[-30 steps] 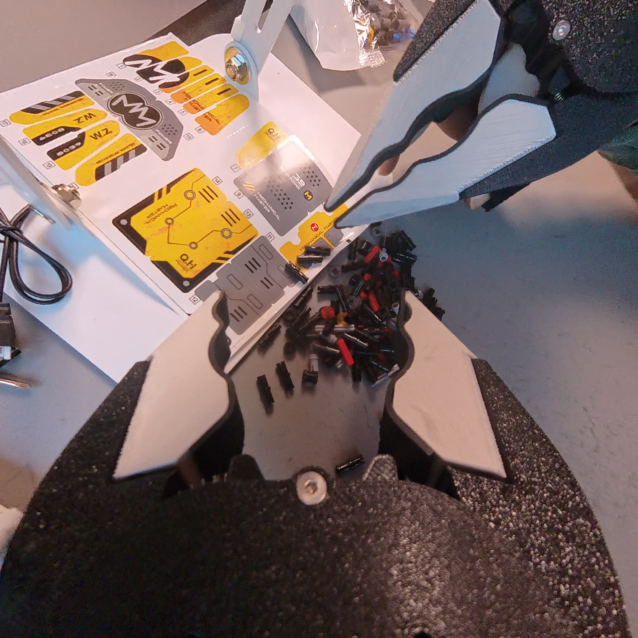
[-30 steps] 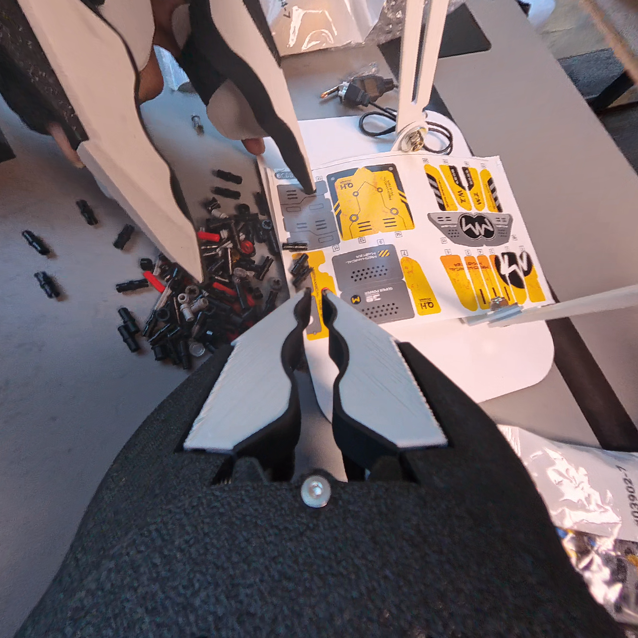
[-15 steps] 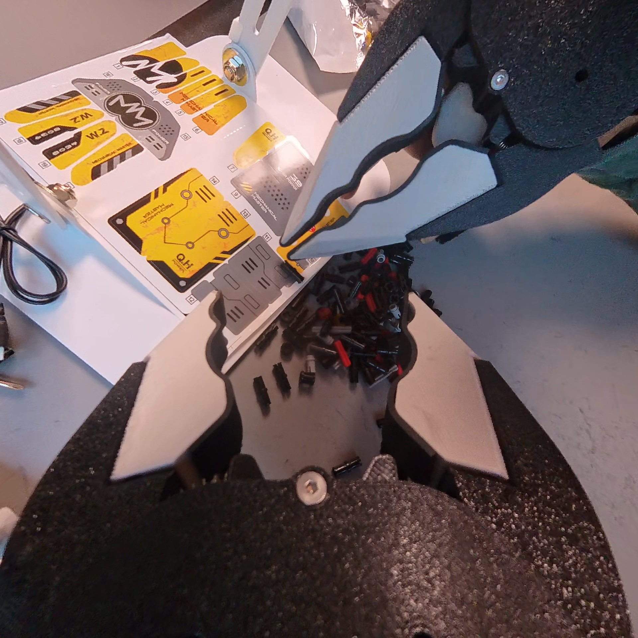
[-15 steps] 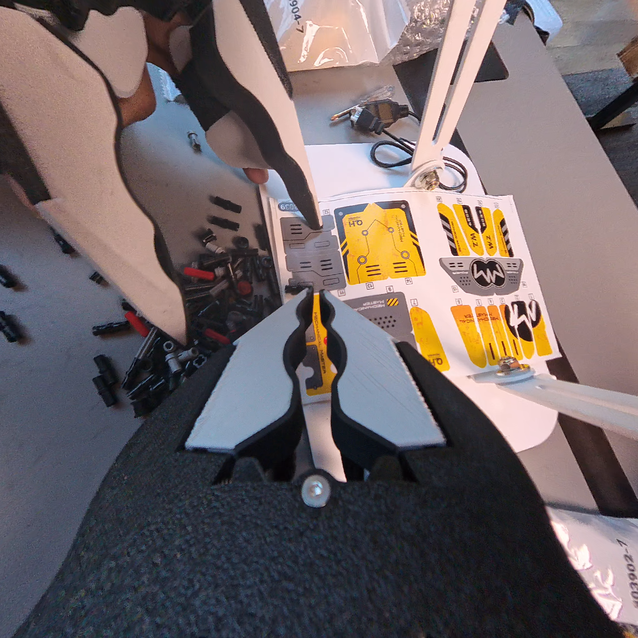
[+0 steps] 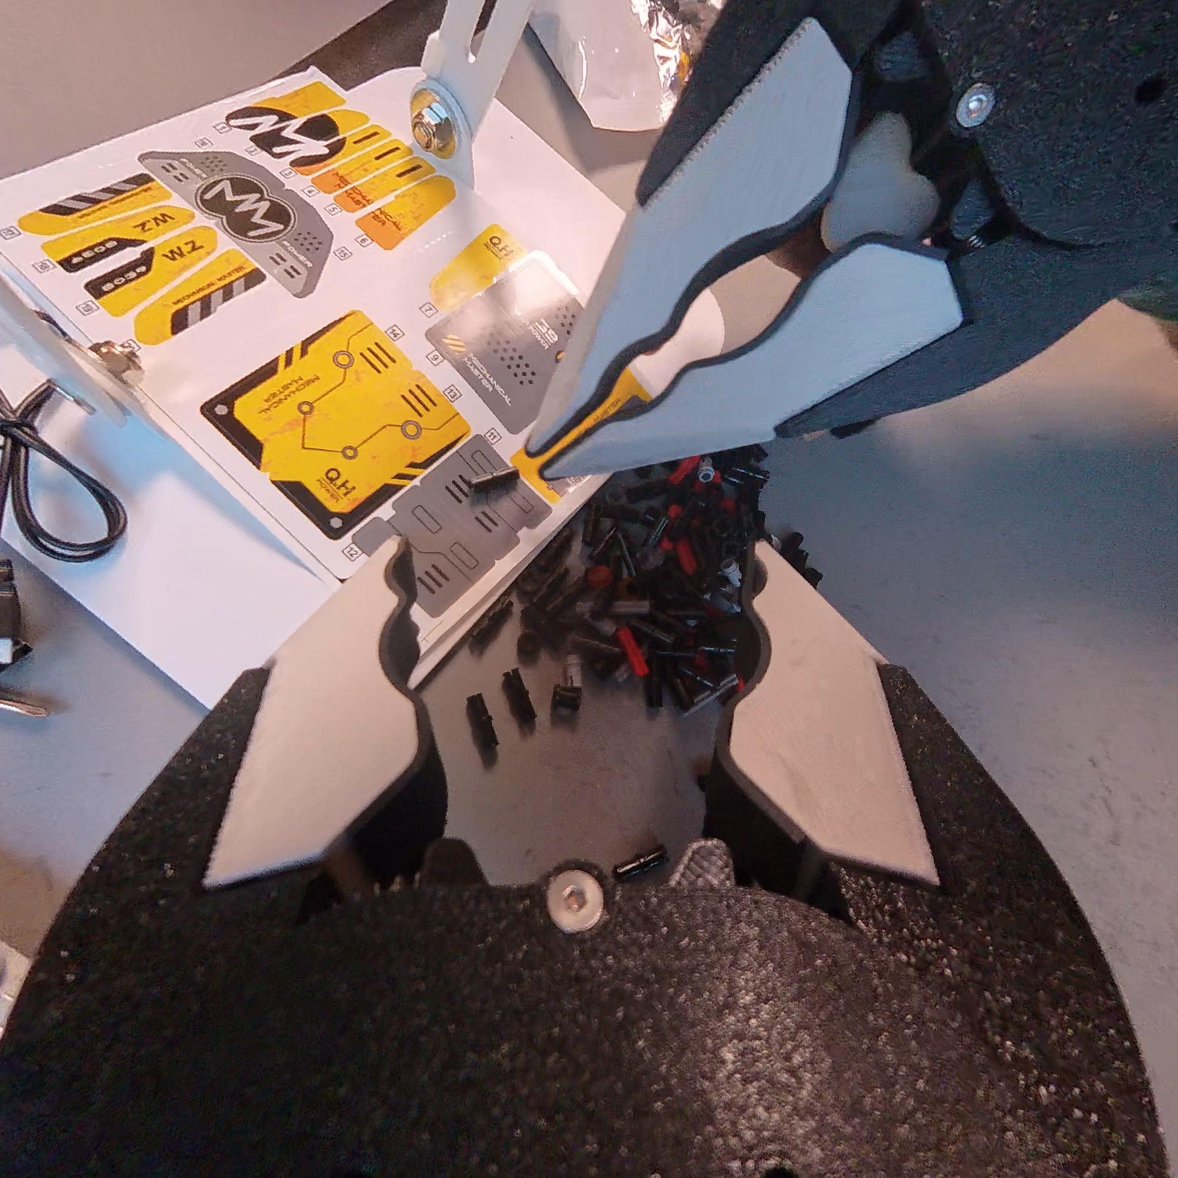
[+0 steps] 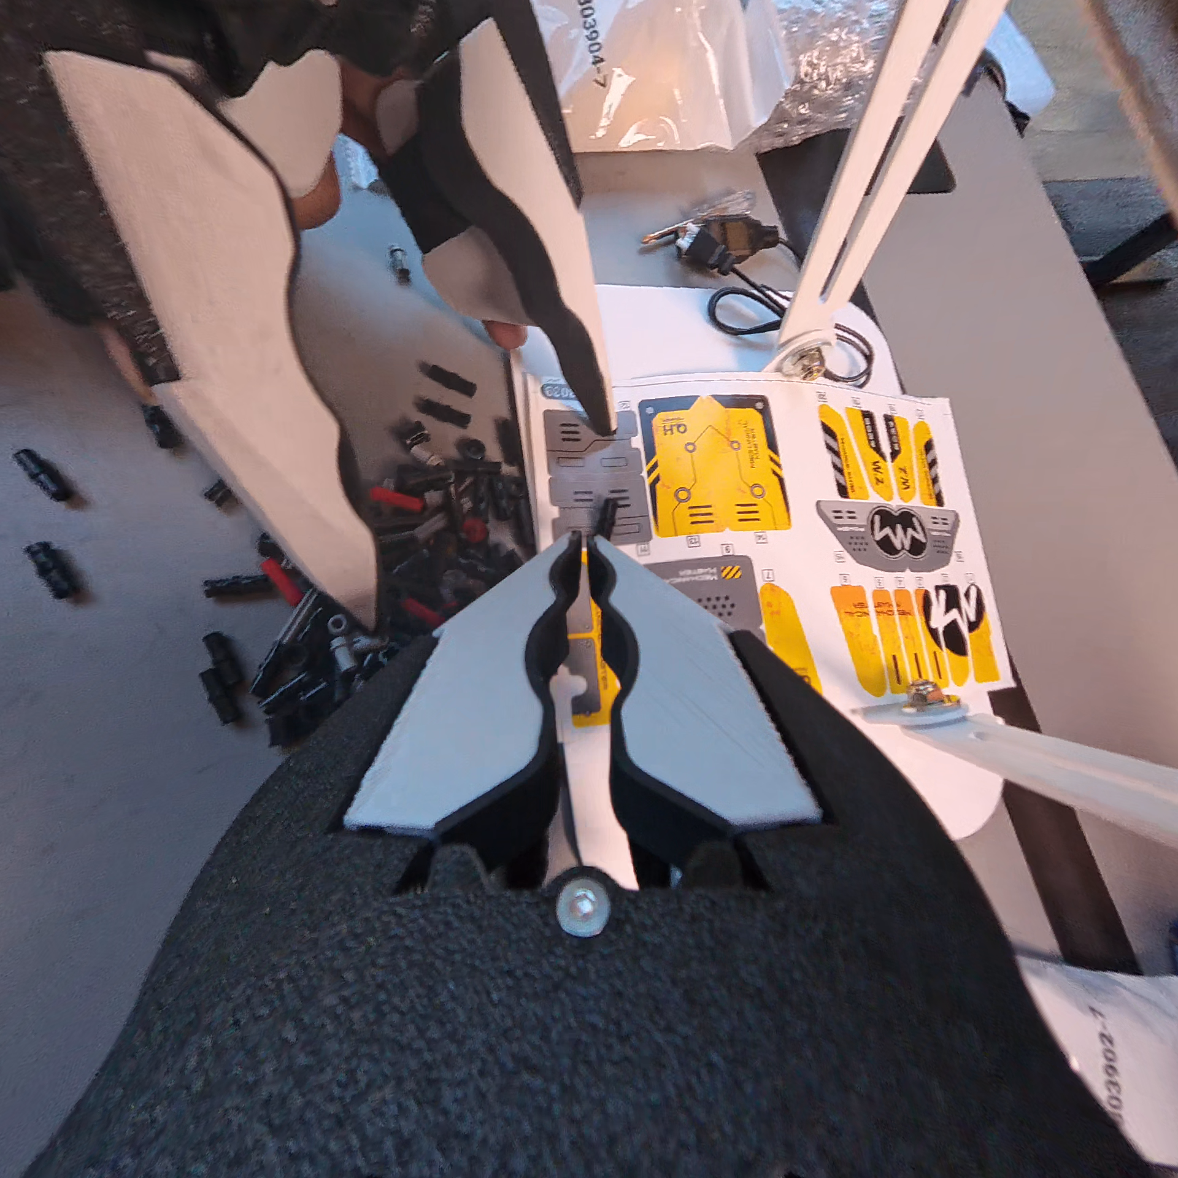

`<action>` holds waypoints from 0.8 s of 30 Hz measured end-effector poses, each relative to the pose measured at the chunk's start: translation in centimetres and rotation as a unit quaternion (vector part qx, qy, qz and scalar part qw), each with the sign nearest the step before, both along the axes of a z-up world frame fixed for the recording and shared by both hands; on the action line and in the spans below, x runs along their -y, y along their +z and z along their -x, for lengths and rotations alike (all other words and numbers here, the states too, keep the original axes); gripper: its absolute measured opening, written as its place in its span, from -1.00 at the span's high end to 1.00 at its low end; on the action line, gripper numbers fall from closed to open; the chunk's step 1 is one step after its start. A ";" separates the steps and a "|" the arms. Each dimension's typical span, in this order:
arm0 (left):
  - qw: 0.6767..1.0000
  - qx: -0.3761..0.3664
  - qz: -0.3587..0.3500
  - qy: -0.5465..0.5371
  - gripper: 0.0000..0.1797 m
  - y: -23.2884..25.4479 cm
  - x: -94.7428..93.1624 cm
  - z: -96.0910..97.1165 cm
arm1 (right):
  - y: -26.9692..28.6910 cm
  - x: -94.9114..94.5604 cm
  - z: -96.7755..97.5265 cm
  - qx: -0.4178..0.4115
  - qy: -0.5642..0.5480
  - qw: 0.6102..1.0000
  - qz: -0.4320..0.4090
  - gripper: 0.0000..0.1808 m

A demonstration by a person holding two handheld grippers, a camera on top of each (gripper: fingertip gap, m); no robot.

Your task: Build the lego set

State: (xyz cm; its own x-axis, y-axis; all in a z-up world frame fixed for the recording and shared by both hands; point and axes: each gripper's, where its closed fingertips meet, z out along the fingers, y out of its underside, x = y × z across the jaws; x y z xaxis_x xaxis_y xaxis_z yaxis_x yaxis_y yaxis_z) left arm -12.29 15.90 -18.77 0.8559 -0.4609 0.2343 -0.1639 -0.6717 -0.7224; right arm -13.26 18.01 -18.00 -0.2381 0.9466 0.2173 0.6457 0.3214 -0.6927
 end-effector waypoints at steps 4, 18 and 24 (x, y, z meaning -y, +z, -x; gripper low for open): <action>1.000 -0.005 0.000 0.003 -0.12 -0.1 0.0 0.0 | -0.7 -2.0 1.9 0.008 -0.040 0.998 -0.046 1.00; 1.000 -0.004 -0.006 0.000 -0.13 -0.1 0.0 -0.2 | -0.9 0.2 2.3 0.012 0.008 0.998 -0.054 1.00; 1.000 -0.001 -0.007 0.000 -0.13 0.0 0.0 -0.2 | -1.0 -1.4 3.9 -0.004 -0.032 0.995 -0.097 1.00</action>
